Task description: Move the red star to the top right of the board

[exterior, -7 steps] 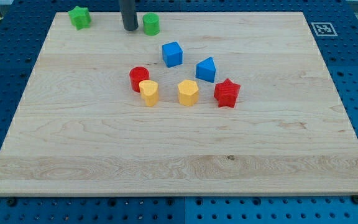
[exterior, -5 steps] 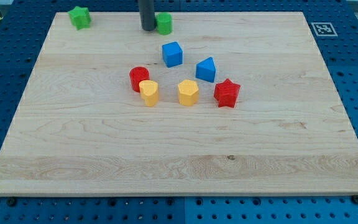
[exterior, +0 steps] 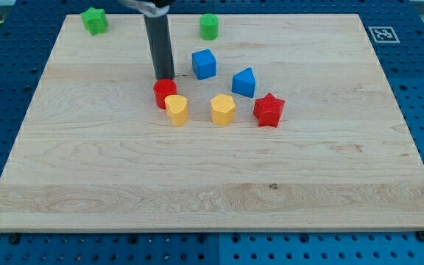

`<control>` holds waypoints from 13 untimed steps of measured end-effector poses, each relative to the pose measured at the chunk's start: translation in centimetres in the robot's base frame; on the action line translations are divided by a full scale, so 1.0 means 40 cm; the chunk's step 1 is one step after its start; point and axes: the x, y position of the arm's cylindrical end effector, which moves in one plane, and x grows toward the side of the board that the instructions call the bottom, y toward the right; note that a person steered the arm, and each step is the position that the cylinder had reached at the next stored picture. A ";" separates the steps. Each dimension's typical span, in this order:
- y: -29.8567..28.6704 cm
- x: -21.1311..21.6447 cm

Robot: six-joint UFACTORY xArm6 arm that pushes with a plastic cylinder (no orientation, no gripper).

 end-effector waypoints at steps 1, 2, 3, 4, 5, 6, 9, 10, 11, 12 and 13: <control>0.000 0.003; 0.009 0.010; 0.046 0.041; 0.154 0.044; 0.300 0.063; 0.389 0.142; 0.464 0.297; 0.464 0.352; 0.488 0.362; 0.553 0.379; 0.587 0.431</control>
